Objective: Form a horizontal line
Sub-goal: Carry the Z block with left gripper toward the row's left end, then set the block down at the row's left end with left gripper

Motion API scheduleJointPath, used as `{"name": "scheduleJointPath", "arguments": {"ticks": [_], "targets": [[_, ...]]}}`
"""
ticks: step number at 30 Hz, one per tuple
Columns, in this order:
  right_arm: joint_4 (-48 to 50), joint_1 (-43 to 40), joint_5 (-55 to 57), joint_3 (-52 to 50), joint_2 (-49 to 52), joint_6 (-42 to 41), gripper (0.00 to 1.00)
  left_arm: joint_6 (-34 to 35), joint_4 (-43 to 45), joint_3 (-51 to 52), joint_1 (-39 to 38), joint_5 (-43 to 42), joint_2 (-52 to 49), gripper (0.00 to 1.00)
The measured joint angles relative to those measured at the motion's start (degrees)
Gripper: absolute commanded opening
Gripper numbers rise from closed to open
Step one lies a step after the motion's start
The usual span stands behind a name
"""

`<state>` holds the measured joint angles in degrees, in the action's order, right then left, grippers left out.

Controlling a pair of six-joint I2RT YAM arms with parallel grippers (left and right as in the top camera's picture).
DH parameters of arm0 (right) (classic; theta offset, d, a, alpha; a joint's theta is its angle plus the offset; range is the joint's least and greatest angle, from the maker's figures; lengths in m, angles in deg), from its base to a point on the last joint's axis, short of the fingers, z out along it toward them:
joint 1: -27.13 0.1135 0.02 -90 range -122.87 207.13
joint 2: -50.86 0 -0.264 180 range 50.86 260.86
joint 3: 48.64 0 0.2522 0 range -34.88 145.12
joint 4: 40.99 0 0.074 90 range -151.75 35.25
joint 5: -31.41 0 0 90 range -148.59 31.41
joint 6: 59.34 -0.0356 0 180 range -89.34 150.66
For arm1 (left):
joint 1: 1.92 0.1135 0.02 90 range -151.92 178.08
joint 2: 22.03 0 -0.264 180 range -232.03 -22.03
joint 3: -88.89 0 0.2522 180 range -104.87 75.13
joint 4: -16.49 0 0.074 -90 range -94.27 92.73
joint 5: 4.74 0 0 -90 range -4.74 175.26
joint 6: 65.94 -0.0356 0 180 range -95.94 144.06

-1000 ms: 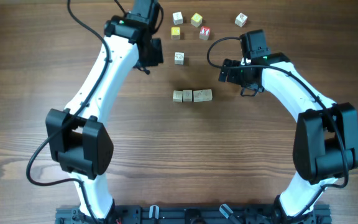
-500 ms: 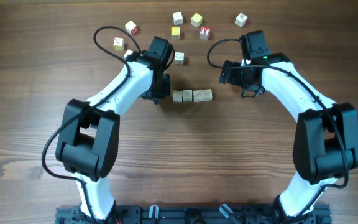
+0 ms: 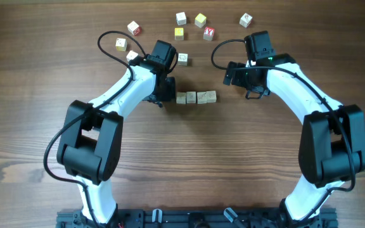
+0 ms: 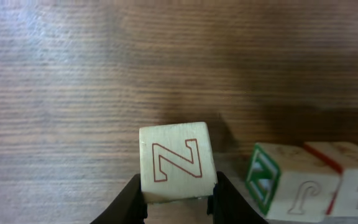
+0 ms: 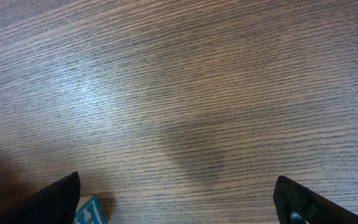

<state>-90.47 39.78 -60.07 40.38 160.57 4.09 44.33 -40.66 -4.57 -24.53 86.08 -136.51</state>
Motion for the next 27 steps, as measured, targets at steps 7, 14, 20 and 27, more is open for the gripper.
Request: {"name": "scheduleJointPath", "arguments": {"ticks": [7,14,20,27], "targets": [[0.0,0.0,0.0,0.0,0.0,0.0,0.99,0.0,2.5,0.0,-0.7,-0.4,0.0,0.28],[0.1,0.0,0.0,0.0,0.0,0.0,1.00,0.0,3.2,0.0,-1.9,-0.6,0.0,0.34],[0.1,0.0,0.0,0.0,0.0,0.0,1.00,0.0,3.2,0.0,-2.3,-0.7,0.0,0.38],[0.1,0.0,0.0,0.0,0.0,0.0,1.00,0.0,3.0,0.0,-2.3,-0.7,0.0,0.41]]}}
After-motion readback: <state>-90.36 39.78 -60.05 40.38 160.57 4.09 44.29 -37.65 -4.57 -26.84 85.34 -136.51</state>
